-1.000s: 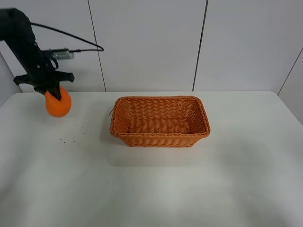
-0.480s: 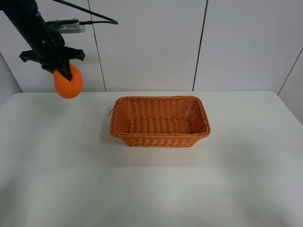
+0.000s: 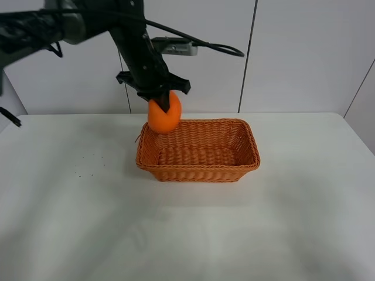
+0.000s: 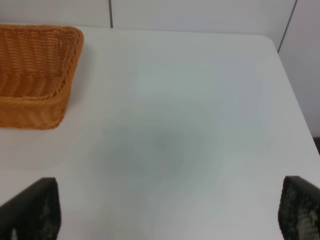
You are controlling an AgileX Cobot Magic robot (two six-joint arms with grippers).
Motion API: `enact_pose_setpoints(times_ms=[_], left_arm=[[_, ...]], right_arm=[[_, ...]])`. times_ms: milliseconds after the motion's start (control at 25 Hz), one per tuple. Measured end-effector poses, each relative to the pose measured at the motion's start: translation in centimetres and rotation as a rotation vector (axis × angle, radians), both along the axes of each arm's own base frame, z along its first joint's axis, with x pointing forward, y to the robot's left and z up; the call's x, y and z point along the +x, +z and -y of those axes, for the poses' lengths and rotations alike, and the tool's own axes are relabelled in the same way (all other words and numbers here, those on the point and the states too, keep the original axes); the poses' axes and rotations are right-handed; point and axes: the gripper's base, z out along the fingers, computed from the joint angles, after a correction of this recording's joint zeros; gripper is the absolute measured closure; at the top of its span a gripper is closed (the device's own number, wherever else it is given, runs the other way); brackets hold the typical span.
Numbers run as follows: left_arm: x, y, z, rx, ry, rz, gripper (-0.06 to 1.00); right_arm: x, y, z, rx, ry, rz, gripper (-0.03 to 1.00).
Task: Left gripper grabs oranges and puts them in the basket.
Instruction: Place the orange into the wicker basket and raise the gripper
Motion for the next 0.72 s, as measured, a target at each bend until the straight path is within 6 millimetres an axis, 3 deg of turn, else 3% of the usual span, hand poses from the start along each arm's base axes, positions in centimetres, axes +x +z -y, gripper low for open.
enact_pose_setpoints(times_ms=[160, 280, 360, 520, 600, 720], left_arm=[[0.6, -3.6, 3.6, 0.009, -0.055, -0.012, 0.73], [0.9, -6.1, 5.1, 0.008, -0.081, -0.015, 0.73], [1.1, -7.9, 5.6, 0.019, -0.087, -0.031, 0.73], [1.3, -9.3, 5.5, 0.041, -0.088, -0.056, 0.71], [1.2, -9.4, 5.5, 0.047, -0.088, -0.064, 0.62], [1.1, -9.4, 5.5, 0.049, -0.090, -0.084, 0.33]], right_arm=[[0.0, 0.0, 0.0, 0.000, 0.000, 0.000, 0.27], [0.0, 0.0, 0.0, 0.000, 0.000, 0.000, 0.27], [0.0, 0.0, 0.0, 0.000, 0.000, 0.000, 0.27], [0.0, 0.0, 0.0, 0.000, 0.000, 0.000, 0.27], [0.0, 0.0, 0.0, 0.000, 0.000, 0.000, 0.27], [0.0, 0.0, 0.0, 0.000, 0.000, 0.000, 0.27]])
